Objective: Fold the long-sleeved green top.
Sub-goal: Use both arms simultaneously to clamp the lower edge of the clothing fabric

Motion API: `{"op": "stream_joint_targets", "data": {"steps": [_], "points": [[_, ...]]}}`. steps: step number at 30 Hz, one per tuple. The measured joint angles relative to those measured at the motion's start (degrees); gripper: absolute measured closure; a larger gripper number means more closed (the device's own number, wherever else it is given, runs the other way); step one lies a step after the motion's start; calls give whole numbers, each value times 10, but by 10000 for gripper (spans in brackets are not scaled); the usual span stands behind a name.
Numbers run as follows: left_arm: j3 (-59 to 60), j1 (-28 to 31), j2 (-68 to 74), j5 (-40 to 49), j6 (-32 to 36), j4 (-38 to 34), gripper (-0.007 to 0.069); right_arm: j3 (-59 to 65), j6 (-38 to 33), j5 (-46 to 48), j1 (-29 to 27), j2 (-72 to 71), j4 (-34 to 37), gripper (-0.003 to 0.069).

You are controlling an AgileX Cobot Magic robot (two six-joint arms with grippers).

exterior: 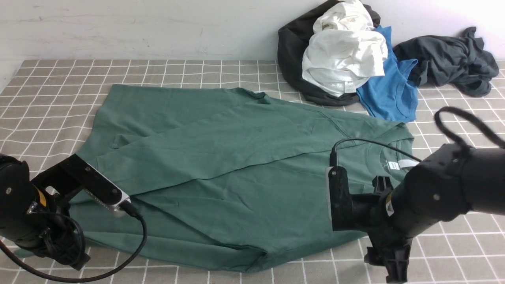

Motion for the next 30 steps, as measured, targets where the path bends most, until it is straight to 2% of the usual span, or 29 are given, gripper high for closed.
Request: {"op": "stream_joint_targets", "data": {"steps": [1,2,4,7,10,11,13,17,18,20,22,28,30], "points": [[0,0,0,0,0,-4,629,-5,43,-16,-10,21,-46,212],[0,0,0,0,0,-4,629,-4,49,-20,-12,22,-52,211],[0,0,0,1,0,-5,629,-12,119,-28,-24,33,-90,211],[0,0,0,1,0,-6,629,-12,200,-40,-31,36,-131,251],[0,0,0,1,0,-7,629,-12,222,-65,-38,42,-175,286],[0,0,0,1,0,-8,629,-11,232,-73,-39,43,-184,317],[0,0,0,1,0,-8,629,-11,234,-73,-39,43,-186,354],[0,0,0,4,0,-11,629,-9,237,-74,-39,45,-184,476],[0,0,0,5,0,-12,629,-8,237,-74,-39,45,-184,483],[-1,1,0,6,0,-23,629,-9,242,-95,-43,48,-204,582],[-4,1,-4,23,0,-34,629,-7,257,-95,-44,46,-202,638],[-25,1,-45,51,-19,-46,629,-6,311,-73,-45,-14,-180,651],[-49,1,-59,36,-63,-29,629,-11,323,-62,-46,-48,-178,651]]}}
